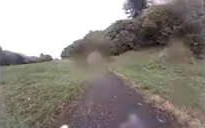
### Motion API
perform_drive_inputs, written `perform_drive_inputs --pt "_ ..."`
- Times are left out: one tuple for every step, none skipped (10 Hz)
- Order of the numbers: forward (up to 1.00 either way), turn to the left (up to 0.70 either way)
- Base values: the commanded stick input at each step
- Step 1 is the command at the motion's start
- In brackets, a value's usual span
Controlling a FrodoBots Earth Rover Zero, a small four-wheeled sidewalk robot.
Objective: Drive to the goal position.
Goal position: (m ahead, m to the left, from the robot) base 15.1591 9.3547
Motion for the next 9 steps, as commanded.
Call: perform_drive_inputs --pt "0.7 0.0" --pt "0.7 0.0" --pt "0.7 0.0" --pt "0.7 0.0" --pt "0.7 0.0" --pt "0.7 0.0" --pt "0.7 0.0" --pt "0.7 0.0" --pt "0.7 0.0"
